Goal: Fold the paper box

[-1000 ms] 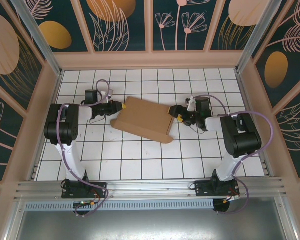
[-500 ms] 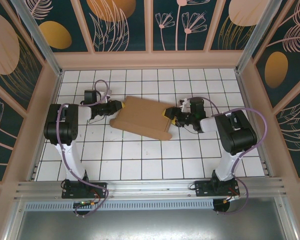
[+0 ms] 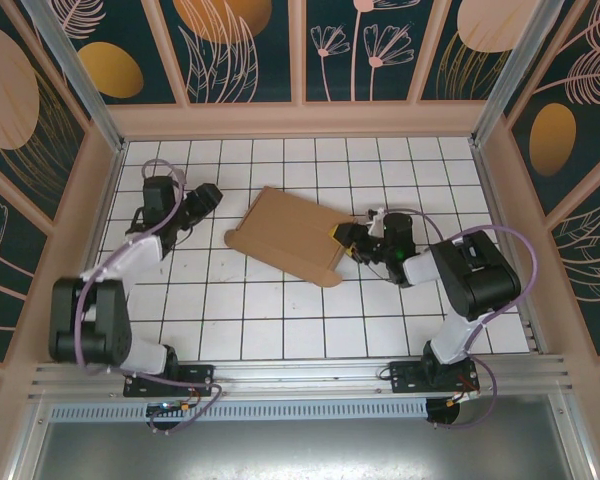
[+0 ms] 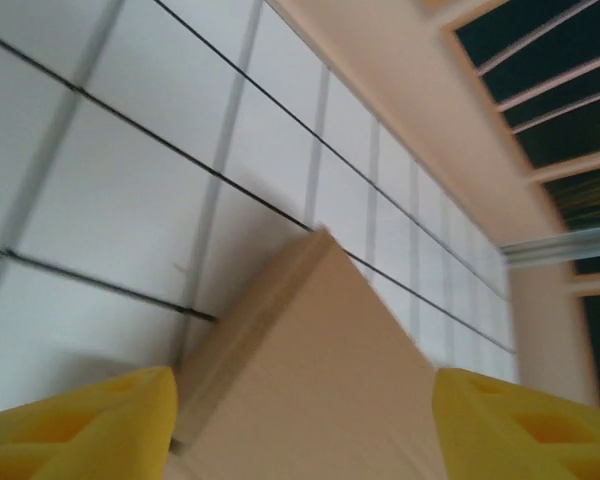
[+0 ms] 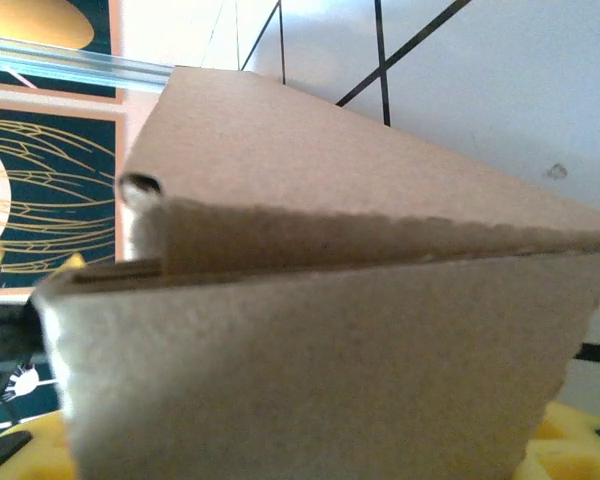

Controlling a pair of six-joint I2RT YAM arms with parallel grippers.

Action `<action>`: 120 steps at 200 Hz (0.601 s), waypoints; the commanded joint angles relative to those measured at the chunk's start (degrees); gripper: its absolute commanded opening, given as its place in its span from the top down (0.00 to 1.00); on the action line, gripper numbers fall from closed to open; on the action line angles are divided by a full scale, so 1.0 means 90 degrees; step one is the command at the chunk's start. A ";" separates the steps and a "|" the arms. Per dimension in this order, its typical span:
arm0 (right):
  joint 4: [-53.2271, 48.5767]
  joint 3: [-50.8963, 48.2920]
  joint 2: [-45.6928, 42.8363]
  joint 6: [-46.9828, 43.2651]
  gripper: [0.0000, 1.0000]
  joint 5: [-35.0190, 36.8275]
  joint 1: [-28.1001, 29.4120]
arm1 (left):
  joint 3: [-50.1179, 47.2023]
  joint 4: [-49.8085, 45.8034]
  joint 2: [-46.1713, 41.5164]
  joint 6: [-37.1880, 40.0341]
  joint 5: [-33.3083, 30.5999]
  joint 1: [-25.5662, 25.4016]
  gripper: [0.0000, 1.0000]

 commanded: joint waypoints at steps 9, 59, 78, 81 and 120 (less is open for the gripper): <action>0.0413 -0.0083 -0.0131 0.0152 0.54 0.0947 0.0381 | -0.1086 0.1239 -0.0476 -0.2494 -0.0835 -0.1113 0.28; 0.0499 -0.0122 0.0014 0.0303 0.54 0.0971 0.0494 | -0.0839 0.1141 0.0123 -0.3208 -0.0962 -0.2020 0.26; 0.0493 -0.0092 0.0071 0.0329 0.54 0.0920 0.0536 | -0.0817 0.0954 0.0267 -0.3229 -0.0994 -0.2106 0.26; 0.0500 -0.0097 0.0067 0.0335 0.54 0.0914 0.0536 | -0.0838 0.0984 0.0277 -0.3223 -0.0981 -0.2105 0.26; 0.0575 -0.0112 0.0079 0.0475 0.55 0.0776 0.0560 | -0.1003 0.1387 0.0634 -0.3261 -0.0835 -0.2111 0.28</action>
